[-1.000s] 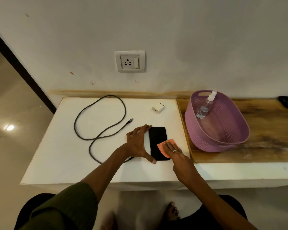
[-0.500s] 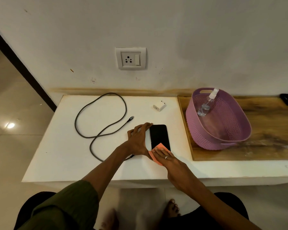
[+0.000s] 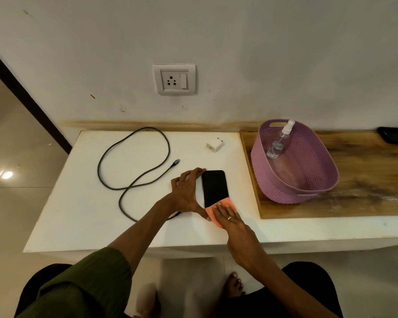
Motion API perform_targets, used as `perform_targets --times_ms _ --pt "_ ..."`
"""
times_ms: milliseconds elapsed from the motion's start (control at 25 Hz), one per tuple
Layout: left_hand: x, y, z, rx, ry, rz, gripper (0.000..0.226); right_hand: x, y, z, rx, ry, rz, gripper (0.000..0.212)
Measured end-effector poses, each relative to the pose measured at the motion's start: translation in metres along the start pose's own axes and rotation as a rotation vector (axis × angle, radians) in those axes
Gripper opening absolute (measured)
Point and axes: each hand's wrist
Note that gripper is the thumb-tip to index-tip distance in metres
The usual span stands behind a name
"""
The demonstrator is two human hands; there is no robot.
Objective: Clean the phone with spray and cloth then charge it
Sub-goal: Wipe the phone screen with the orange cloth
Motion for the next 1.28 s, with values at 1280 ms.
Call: perform_targets --times_ms 1280 --pt "-0.001 0.008 0.003 0.038 0.056 0.091 0.166 0.067 0.082 0.013 -0.001 0.215 -0.245 0.061"
Point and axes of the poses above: each hand's wrist, its own y-axis towards the middle knuckle, its own x-axis out of the back of the hand, z = x × y, and after that the axes turned 9 degrees about z, right-handed
